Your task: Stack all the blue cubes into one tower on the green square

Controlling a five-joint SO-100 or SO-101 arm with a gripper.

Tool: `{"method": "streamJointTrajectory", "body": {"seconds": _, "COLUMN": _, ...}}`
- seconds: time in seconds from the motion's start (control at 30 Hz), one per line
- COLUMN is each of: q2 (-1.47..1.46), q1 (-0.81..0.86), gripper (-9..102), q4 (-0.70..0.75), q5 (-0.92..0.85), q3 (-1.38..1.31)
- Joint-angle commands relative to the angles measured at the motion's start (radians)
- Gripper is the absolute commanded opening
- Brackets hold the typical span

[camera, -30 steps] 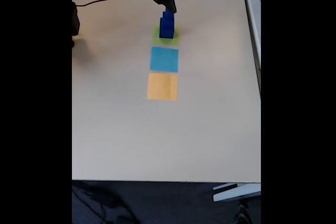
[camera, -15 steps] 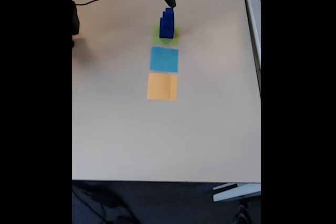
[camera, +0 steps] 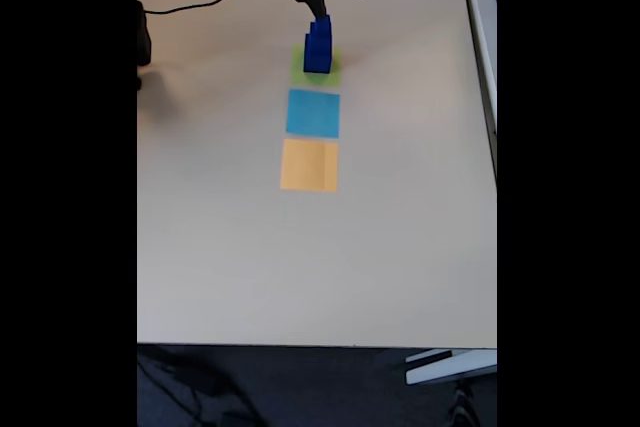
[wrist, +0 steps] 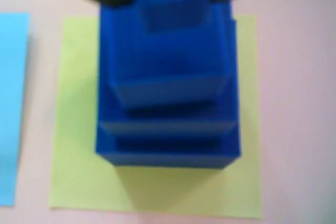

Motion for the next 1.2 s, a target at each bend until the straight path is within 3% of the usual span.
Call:
{"method": "streamJointTrajectory", "body": {"seconds": 0.0, "q2": 0.112, "q1": 0.0, "gripper": 1, "q4": -0.029, "q5": -0.011, "q3": -0.006}}
{"method": "streamJointTrajectory", "body": {"seconds": 1.17, "q2": 0.124, "q1": -0.006, "gripper": 1, "q4": -0.069, "q5": 0.002, "q3": 0.044}}
